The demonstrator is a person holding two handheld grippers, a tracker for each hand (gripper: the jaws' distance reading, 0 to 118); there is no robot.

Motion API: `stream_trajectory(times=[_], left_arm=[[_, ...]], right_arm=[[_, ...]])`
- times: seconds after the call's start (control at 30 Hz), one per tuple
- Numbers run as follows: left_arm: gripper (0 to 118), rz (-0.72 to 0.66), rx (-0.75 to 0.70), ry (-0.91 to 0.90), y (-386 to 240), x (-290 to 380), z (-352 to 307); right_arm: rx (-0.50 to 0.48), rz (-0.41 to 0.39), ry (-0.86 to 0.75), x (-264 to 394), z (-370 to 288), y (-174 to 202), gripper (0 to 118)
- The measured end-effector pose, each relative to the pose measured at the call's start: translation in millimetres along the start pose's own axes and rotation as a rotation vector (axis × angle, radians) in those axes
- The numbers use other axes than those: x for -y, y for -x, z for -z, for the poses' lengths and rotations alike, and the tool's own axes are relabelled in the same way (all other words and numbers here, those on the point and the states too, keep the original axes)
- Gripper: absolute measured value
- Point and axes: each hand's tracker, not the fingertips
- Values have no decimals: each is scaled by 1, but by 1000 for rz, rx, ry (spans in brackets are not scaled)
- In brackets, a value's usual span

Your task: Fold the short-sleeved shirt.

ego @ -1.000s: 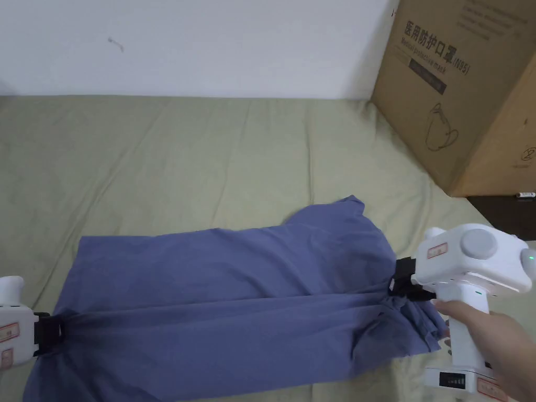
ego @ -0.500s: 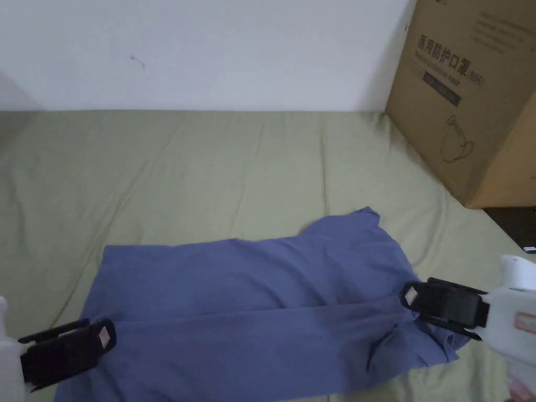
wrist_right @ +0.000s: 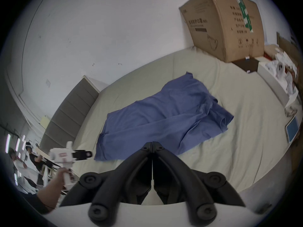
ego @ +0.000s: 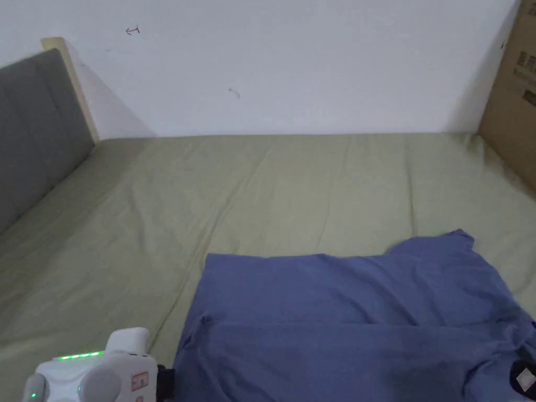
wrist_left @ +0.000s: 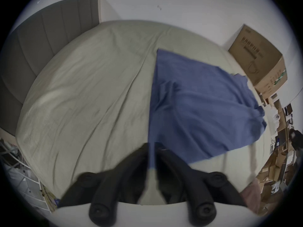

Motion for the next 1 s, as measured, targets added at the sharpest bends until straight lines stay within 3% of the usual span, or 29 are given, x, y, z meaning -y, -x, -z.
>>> stream_trajectory(times=[0.03,0.07,0.13,0.27,0.47,0.57,0.6,0.67,0.7,0.73,0.77,0.9,1.0], left_arm=[[96,-10,-11,15,1,0,8],[118,-15,-8,42,2,1,19],[114,-39,60,55,-4,5,27],[118,22,-67,91,-25,14,50],[118,20,-112,62,-33,18,49],[104,-3,-112,49,-32,17,39],[104,-3,-130,14,-33,18,30],[52,27,-172,-47,-41,20,10],[20,18,-142,-53,-45,22,3],[3,-4,-82,-62,-49,23,-1],[3,-23,-39,-64,-53,24,-5],[3,126,-71,-145,-69,14,-25],[3,164,-66,-159,-70,6,-37]], right_arm=[[-1,7,7,0,1,-6,0],[5,8,13,1,1,-7,0],[31,-5,35,4,3,-11,0],[62,-9,54,5,7,-18,0],[49,48,54,3,9,-30,0],[51,54,59,4,8,-37,0],[54,53,58,4,8,-39,0],[63,56,56,4,8,-46,0],[67,63,52,5,7,-51,0],[73,75,45,6,8,-56,0],[79,84,35,6,8,-61,0],[169,86,20,-20,21,-101,0],[223,188,53,-54,44,-148,2]])
